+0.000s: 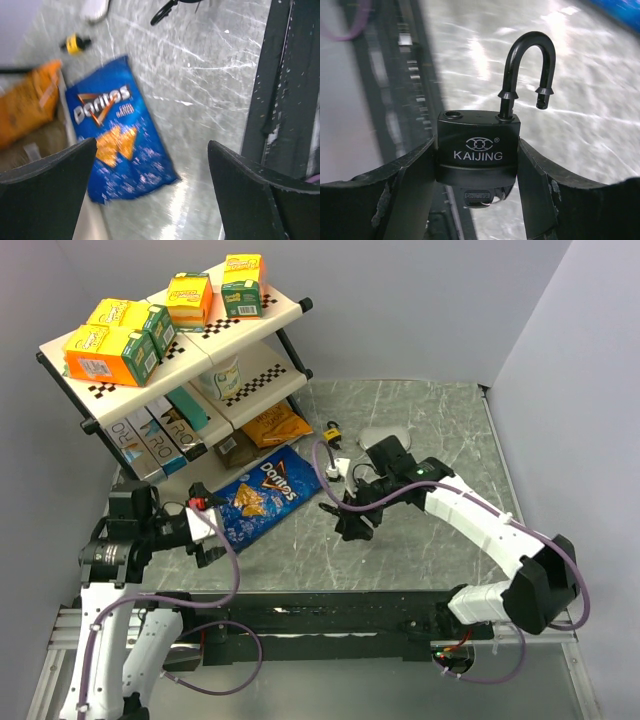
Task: Lock with the key
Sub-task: Pick up the lock from the center of the board.
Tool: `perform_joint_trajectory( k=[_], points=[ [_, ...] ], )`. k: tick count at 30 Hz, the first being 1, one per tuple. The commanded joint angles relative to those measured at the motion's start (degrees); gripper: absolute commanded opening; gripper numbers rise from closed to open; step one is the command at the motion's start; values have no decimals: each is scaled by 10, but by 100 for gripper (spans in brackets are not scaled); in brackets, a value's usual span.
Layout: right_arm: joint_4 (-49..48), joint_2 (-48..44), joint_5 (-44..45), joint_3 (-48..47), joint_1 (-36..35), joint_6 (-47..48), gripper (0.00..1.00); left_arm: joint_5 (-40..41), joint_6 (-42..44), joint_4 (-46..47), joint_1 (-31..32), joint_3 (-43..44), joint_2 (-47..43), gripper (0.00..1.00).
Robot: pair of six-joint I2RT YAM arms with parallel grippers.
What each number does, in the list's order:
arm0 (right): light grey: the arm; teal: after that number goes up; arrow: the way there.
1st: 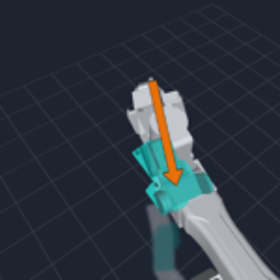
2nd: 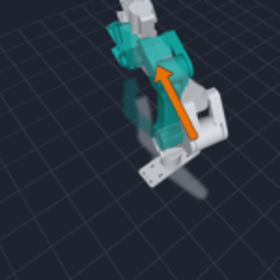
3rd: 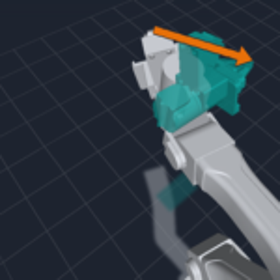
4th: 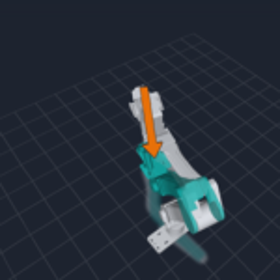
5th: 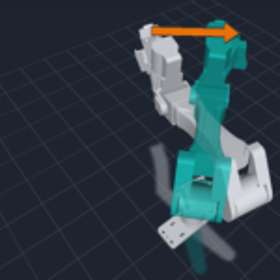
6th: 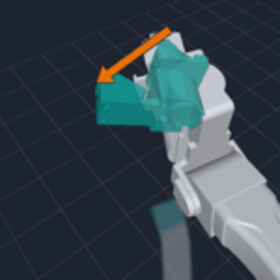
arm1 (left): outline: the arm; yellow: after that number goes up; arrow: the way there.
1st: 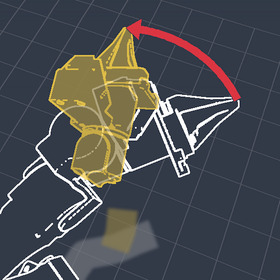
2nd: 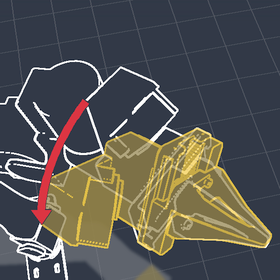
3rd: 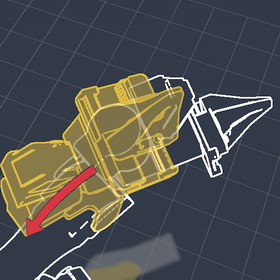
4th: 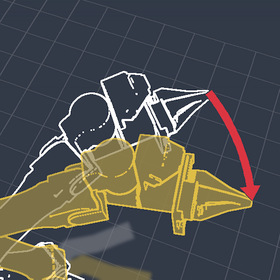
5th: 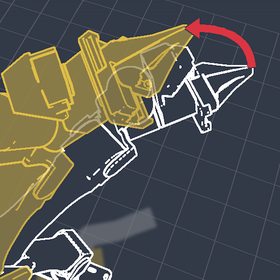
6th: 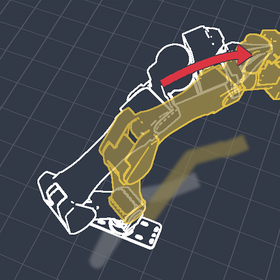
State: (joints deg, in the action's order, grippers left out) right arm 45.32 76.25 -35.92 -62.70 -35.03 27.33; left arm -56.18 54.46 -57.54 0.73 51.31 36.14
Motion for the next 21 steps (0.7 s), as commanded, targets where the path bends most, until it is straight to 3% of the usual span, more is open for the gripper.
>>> perform_joint_trajectory(
  k=[1,4,6,10,12,16,21],
  points=[
    [65,-46,-148,-46,0,34,0,-80,145,8,1,-13,-4,99],
    [90,-47,-182,-65,-8,37,0,-103,167,53,14,-19,16,97],
    [106,-38,-191,-82,-17,41,0,-82,70,109,42,-16,37,95],
    [130,-24,-203,-98,-24,41,0,-10,20,142,186,11,105,90],
    [131,-25,-202,-95,-24,40,0,26,-57,216,229,4,113,90],
    [134,-26,-204,-95,-30,33,0,89,-112,287,332,-18,134,87],
    [140,-23,-202,-98,-43,32,0,159,-157,356,406,-31,163,76]
  ],
)
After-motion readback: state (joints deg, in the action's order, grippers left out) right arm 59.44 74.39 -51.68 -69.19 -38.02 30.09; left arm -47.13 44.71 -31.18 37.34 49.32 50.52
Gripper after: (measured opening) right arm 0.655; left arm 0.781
